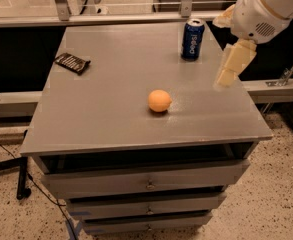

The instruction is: Move rxbar chocolate near orange

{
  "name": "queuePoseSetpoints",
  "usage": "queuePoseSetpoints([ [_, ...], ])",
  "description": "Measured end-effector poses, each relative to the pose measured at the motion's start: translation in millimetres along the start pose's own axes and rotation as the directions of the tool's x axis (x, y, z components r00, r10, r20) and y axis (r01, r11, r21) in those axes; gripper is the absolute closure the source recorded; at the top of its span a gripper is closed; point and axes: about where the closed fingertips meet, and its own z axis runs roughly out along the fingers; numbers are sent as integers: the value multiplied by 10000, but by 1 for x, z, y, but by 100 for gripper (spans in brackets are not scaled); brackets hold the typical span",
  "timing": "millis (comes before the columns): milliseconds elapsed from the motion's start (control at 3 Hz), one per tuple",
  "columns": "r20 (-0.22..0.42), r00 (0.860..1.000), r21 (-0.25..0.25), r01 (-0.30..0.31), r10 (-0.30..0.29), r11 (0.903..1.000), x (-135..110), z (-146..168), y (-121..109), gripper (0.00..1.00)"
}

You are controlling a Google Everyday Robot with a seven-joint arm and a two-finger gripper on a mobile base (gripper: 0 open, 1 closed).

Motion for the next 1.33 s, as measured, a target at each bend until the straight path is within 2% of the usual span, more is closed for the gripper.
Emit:
queuePoseSetpoints([
  [333,816,9967,-210,-33,50,9998,-21,33,-17,0],
  [1000,952,9954,-180,-85,102,9998,-21,33,-17,0],
  [1333,1689,9856,315,30,-83,9995,-31,47,-49,0],
])
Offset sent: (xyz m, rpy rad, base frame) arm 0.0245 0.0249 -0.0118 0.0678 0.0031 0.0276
